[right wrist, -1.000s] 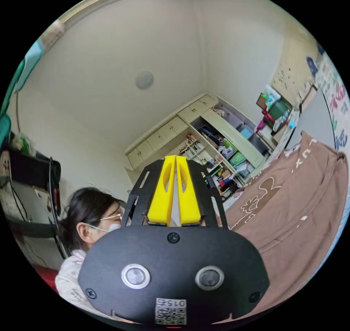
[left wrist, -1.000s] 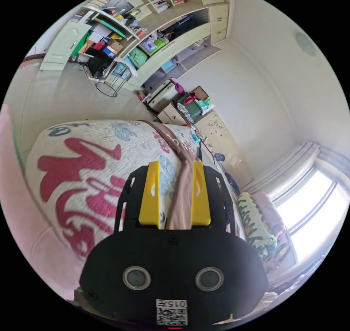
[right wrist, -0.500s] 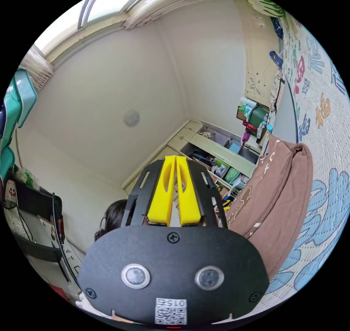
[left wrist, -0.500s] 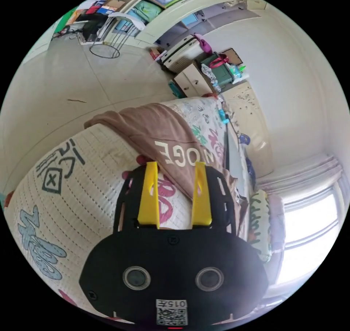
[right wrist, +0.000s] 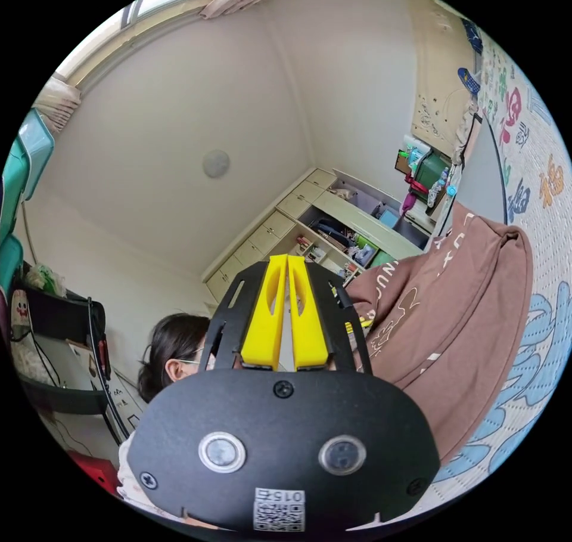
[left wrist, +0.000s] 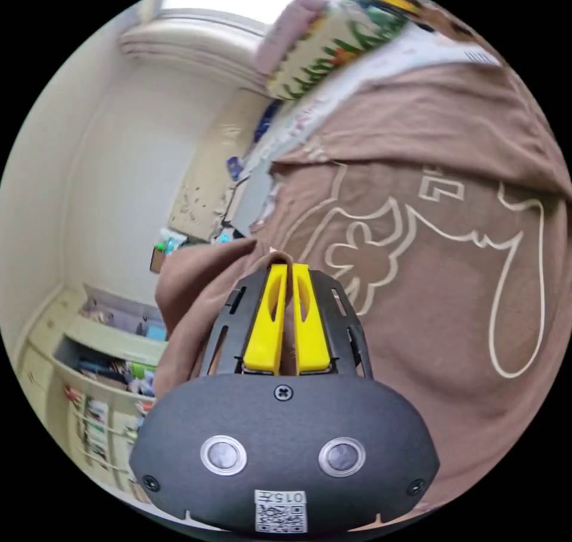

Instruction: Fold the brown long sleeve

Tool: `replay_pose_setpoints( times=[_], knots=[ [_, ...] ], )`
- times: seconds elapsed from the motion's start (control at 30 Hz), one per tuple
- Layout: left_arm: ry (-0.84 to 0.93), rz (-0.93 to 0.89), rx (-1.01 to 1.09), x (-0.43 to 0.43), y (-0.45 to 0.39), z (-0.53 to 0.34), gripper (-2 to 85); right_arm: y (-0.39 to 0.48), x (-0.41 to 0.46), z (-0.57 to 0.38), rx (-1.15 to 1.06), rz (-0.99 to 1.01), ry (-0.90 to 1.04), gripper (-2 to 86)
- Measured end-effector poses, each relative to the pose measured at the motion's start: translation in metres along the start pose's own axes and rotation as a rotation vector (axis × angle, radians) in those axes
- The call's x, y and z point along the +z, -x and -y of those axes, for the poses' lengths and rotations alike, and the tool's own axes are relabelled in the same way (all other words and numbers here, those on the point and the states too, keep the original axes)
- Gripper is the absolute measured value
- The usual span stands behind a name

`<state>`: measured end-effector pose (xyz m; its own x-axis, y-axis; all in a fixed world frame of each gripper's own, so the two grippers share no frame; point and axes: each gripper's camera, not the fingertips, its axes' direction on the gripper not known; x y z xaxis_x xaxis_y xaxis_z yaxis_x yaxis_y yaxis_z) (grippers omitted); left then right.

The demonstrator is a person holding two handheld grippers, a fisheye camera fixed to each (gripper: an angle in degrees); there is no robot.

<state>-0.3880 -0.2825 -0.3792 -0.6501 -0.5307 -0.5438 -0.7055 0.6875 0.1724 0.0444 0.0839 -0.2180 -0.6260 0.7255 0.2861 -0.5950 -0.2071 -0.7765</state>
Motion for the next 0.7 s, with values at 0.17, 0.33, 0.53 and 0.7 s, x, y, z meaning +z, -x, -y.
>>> replay_pose_setpoints(
  times=[0.17, 0.33, 0.53, 0.7],
  knots=[
    [0.085, 0.022, -0.037, -0.014, -0.037, 0.032, 0.7, 0.016, 0.075, -0.037, -0.232, -0.304, 0.244, 1.3],
    [0.118, 0.166, 0.003, -0.056, -0.069, 0.057, 0.8, 0.024, 0.258, -0.086, -0.658, -0.331, 0.662, 7.4],
    [0.047, 0.349, -0.092, -0.081, -0.102, 0.069, 0.8, -0.081, 0.493, -0.181, -0.654, -0.02, 1.164, 12.1],
    [0.032, 0.327, -0.109, -0.097, -0.102, 0.071, 0.7, -0.152, 0.598, -0.294, -0.707, -0.026, 1.566, 12.6]
  ],
)
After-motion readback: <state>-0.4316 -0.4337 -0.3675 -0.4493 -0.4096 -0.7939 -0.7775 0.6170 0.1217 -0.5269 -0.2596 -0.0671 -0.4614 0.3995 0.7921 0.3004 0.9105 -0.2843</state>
